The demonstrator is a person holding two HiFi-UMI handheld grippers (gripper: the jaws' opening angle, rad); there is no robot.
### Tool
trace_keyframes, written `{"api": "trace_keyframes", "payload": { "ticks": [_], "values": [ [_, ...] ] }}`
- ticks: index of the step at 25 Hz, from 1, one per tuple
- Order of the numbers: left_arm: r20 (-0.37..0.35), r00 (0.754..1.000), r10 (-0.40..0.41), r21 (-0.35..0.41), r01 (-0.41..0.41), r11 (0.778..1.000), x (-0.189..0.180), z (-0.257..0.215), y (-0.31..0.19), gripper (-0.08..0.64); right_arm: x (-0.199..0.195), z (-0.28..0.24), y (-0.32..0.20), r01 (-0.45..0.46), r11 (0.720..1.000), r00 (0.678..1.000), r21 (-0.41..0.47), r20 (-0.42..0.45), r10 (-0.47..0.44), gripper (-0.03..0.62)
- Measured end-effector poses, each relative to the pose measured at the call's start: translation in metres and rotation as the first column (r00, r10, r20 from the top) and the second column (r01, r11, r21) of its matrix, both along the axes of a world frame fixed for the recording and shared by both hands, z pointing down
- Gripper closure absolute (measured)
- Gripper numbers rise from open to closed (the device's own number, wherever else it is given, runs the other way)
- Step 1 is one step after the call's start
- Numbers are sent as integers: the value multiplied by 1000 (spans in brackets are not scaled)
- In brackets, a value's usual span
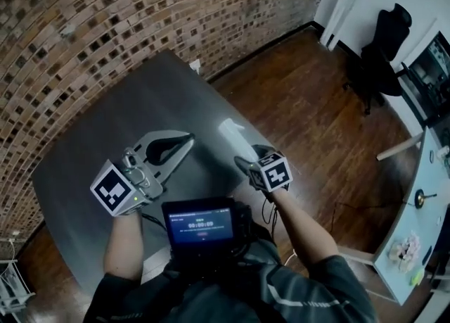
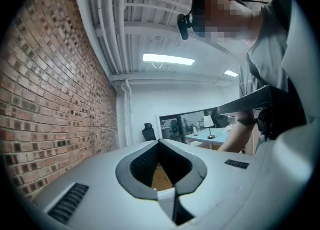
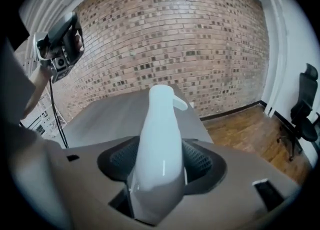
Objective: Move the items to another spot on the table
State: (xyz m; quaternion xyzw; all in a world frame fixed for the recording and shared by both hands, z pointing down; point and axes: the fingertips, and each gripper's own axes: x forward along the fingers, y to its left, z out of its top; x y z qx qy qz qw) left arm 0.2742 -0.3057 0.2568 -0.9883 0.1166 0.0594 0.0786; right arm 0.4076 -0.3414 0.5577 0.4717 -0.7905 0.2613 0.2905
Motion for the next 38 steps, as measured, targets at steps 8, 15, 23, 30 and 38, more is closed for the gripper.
{"api": "trace_keyframes", "payload": {
  "ticks": [8, 15, 23, 30, 38],
  "values": [
    [-1, 992, -126, 70, 126, 990, 34, -15, -16, 566, 2, 46, -13, 139, 984, 990, -107, 4, -140, 317],
    [21, 986, -164, 44, 163, 986, 47, -5, -29, 566, -7, 80, -16, 174, 970, 985, -171, 10, -175, 316],
    [13, 987, -162, 3, 162, 987, 33, 5, -62, 566, -30, 87, -37, 150, 976, 988, -160, -16, -154, 316],
    [2, 991, -136, -29, 136, 990, 15, 14, -80, 566, -38, 105, -41, 95, 980, 993, -178, -57, -106, 316],
    [-15, 992, -122, -46, 121, 992, 2, 18, -88, 566, -35, 122, -34, 63, 979, 996, -195, -48, -74, 316]
  ]
}}
